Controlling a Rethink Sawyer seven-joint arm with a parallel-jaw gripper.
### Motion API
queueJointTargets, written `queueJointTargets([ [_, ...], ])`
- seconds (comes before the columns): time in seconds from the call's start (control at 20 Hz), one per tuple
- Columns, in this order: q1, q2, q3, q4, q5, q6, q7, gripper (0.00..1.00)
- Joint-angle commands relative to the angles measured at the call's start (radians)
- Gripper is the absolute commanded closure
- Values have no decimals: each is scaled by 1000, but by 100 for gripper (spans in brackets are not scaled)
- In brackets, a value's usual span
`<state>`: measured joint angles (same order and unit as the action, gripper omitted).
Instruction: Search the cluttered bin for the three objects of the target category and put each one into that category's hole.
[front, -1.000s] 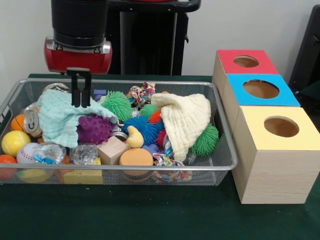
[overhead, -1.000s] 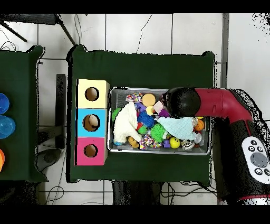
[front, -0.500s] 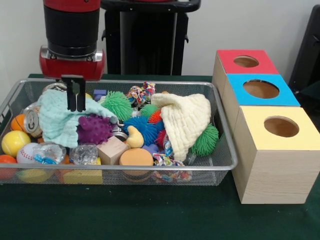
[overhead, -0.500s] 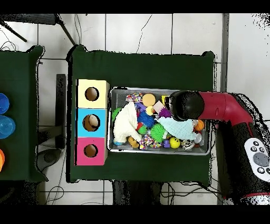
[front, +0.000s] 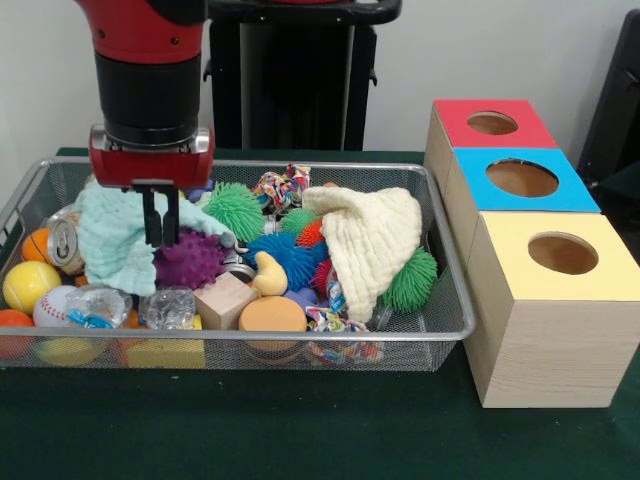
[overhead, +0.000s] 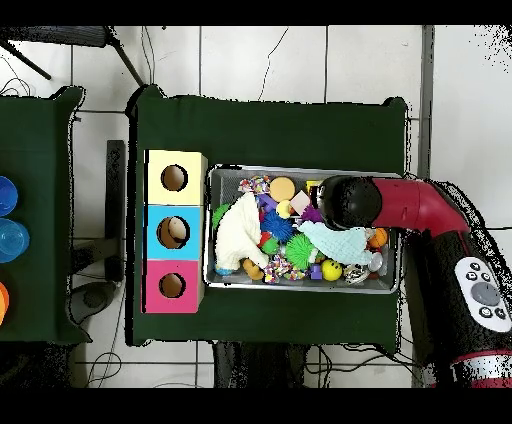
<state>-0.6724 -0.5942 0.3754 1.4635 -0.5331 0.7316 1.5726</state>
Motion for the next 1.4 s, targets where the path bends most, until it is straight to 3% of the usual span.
queueJointTargets([
  [0.05, -24, 47, 3, 79, -36, -126, 12, 0],
  [0.55, -20, 55, -8, 66, -48, -72, -31, 0],
  [1.4, -3, 137, -9, -2, -65, -116, -23, 0],
])
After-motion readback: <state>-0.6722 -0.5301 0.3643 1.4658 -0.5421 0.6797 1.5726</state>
